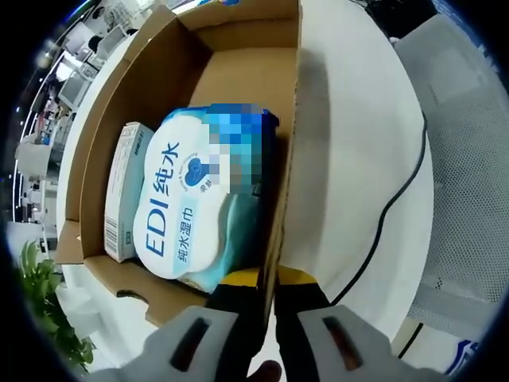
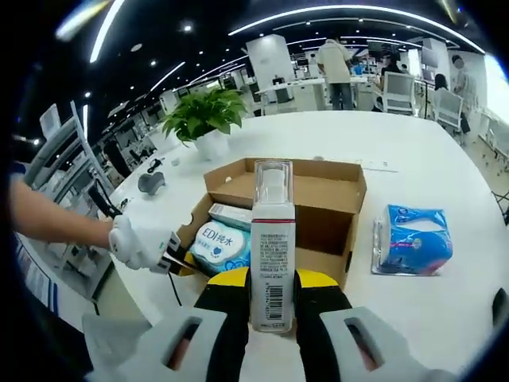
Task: Operate the shoe box by opening the lid, removing the specified soft item, and placing it in the target area until the item is outside and the box remains undamaged.
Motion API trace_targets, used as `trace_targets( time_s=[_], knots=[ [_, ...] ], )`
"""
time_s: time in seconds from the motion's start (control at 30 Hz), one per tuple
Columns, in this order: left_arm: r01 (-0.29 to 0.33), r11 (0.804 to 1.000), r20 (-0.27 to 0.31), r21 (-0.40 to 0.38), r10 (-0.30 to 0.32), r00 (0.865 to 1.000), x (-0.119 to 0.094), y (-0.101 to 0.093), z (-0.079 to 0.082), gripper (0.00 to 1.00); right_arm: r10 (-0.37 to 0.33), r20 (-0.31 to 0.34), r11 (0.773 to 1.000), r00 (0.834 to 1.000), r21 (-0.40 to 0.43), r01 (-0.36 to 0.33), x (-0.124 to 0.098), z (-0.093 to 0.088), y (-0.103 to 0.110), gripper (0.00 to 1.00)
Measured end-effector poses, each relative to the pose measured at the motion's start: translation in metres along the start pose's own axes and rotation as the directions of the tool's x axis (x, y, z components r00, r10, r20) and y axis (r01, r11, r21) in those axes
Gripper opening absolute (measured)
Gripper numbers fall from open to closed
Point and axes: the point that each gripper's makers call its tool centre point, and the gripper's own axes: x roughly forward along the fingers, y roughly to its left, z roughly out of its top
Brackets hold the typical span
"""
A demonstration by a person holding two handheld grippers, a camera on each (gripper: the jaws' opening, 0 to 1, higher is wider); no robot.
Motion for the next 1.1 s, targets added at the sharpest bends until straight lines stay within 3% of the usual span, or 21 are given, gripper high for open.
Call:
trace_targets(
  time_s=[0.3, 0.43, 0.67, 0.83, 0.97, 1.1],
  knots=[
    [0.007, 1.000, -0.012, -0.010, -0.007, 1.000, -0.001, 0.000, 0.000, 0.03, -0.022, 0.039, 0.999, 0.999, -0.022, 0.023, -0.020, 0.008, -0.001, 0.17],
    [0.009, 1.000, -0.013, -0.007, -0.009, 1.000, 0.001, 0.001, 0.000, 0.03, -0.069, 0.043, 0.989, 0.997, -0.124, 0.074, -0.027, 0.012, -0.002, 0.17],
    [0.017, 1.000, -0.017, -0.010, -0.017, 1.000, 0.000, 0.000, 0.000, 0.03, -0.043, 0.081, 0.989, 0.996, -0.137, 0.054, -0.042, 0.021, 0.009, 0.17],
    [0.015, 1.000, -0.008, 0.008, -0.015, 1.000, 0.000, 0.001, 0.000, 0.03, -0.050, 0.086, 0.985, 0.995, -0.161, 0.063, -0.051, 0.024, 0.006, 0.17],
    [0.013, 1.000, -0.008, 0.014, -0.013, 1.000, 0.000, 0.001, 0.000, 0.03, -0.074, 0.082, 0.969, 0.994, -0.230, 0.091, -0.058, 0.024, 0.000, 0.17],
    [0.014, 1.000, -0.011, 0.014, -0.014, 1.000, 0.000, 0.001, 0.001, 0.03, -0.066, 0.083, 0.971, 0.994, -0.223, 0.083, -0.065, 0.024, -0.003, 0.17]
  ],
)
